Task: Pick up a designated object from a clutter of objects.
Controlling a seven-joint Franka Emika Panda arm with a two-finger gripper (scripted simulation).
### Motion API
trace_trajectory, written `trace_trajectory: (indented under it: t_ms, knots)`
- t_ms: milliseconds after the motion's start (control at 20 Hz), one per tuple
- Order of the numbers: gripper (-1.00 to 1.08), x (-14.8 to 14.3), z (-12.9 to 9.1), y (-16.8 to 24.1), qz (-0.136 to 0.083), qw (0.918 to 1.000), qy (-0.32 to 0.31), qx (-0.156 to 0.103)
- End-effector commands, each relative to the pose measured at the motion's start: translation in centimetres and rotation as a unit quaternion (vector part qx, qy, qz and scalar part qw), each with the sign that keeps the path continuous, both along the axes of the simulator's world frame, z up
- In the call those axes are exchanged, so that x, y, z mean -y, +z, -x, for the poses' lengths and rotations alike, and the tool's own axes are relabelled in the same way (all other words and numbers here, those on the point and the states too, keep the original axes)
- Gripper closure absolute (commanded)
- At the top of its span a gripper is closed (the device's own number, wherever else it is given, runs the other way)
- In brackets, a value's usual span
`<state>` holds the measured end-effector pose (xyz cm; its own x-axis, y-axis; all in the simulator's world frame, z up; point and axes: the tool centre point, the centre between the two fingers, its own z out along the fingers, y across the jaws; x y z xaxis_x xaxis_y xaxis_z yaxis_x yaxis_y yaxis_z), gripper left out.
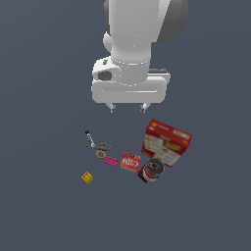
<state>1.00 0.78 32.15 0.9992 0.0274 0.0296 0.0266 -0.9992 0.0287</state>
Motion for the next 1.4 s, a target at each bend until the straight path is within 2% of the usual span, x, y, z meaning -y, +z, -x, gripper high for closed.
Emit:
trace_trajectory:
  t_ms: [0,600,1000,1350]
  knots:
    - [-0.92,0.0,0.0,0.0,0.0,1.0,0.0,0.0]
    - [-0.92,-3.2,-0.1,-0.3,-0.004,0.9998,0.016,-0.008]
    - [-0.92,-1.8,-0.3,-1.7,-0.005,0.9997,0.024,-0.008]
    - [-0.92,1.3,-0.4,-5.0,-0.007,0.9989,0.045,-0.01]
